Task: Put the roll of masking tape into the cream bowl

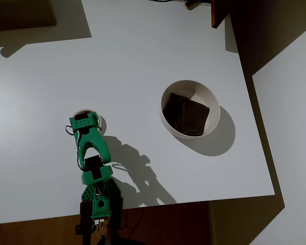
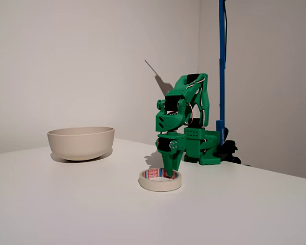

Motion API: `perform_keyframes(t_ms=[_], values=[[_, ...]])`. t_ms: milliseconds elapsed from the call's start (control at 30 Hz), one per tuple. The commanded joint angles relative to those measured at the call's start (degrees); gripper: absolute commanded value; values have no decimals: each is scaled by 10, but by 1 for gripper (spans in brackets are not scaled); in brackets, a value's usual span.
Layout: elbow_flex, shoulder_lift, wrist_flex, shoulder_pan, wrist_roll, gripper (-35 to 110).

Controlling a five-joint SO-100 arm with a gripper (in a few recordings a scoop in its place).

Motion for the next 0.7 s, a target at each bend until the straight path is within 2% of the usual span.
perform_keyframes(t_ms=[0, 300, 667], values=[[-32, 15, 7, -10, 2, -8], [-27, 105, 33, -18, 7, -8], [-76, 390, 202, -8, 0, -8]])
